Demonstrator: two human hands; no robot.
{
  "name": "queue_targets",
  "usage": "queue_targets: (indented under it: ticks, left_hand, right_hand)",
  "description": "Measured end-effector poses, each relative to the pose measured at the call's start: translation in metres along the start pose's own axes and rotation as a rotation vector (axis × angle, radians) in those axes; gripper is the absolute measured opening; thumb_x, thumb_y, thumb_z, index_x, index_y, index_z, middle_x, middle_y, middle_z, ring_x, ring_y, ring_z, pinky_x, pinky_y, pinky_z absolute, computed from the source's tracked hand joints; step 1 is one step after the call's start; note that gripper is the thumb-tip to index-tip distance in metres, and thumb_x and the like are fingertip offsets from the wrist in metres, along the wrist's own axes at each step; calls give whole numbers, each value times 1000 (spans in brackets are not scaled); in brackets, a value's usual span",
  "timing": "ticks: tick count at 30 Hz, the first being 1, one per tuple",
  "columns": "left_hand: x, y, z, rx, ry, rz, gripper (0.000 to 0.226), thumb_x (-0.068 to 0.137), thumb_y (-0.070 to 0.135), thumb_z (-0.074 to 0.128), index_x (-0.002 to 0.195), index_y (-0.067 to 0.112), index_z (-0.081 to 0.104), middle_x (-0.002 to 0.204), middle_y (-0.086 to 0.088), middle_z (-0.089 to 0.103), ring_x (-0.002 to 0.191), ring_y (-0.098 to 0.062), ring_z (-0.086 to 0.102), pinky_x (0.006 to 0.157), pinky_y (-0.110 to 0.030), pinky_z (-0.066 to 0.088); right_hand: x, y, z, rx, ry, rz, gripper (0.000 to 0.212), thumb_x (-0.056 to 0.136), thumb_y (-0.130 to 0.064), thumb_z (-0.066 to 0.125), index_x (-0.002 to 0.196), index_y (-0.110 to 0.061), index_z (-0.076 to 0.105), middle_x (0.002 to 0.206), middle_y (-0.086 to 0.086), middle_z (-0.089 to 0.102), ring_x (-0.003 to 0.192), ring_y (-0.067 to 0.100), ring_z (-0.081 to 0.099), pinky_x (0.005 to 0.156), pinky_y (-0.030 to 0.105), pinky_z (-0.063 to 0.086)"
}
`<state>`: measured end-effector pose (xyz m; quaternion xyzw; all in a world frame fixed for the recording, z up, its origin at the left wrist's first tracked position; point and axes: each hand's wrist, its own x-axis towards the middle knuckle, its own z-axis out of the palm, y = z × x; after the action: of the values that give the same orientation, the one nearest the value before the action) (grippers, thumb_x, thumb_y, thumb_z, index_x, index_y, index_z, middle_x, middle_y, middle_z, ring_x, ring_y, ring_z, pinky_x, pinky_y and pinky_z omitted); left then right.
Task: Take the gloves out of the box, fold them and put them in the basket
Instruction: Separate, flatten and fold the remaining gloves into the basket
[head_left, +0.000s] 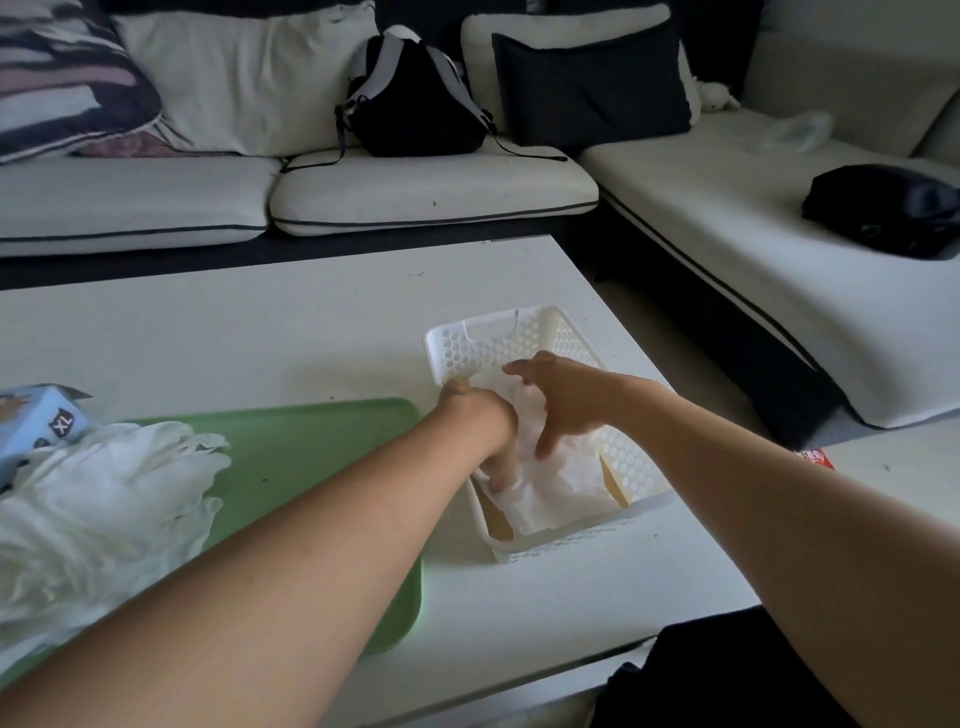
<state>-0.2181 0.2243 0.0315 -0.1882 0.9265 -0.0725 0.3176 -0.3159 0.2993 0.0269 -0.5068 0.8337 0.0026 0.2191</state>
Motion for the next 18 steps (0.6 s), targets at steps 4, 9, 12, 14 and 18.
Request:
queue_targets:
  ticks: [4,9,12,14,18]
  left_hand:
    - [0,0,-2,45,-14,-15,64,82,61,68,133,23,57,143,-5,50,135,-30,44,106,-40,37]
    - [-23,-12,-2,-137,212,87,40,87,41,70,118,17,64,106,0,59,97,-23,58,78,-34,40]
    - [-46,-43,4,-243,450,147,44,89,38,65,130,22,61,120,0,65,113,-25,63,83,-34,44]
    - [-68,-73,14,-348,548,136,54,91,39,66,143,26,54,138,2,60,127,-23,57,97,-35,47]
    - [-111,-148,57,-485,655,20,41,91,29,68,131,26,62,133,6,62,123,-21,58,100,-37,48]
  right_hand:
    - [1,2,3,-68,-47,64,116,58,-33,96,154,-21,32,146,3,43,129,26,50,106,36,46]
    - [-6,-4,9,-77,-194,38,114,63,-33,94,155,-20,27,148,1,48,131,27,50,108,38,44]
    - [-12,-27,-11,-184,-23,32,94,77,-36,85,153,-17,33,148,5,48,131,27,51,107,41,45]
    - [-20,-53,-22,-221,213,-37,68,84,-39,76,143,-20,49,140,1,56,126,24,54,101,42,48]
    - [-36,-131,-21,110,459,-347,33,88,-33,73,118,-23,68,105,-4,71,92,19,67,84,36,55]
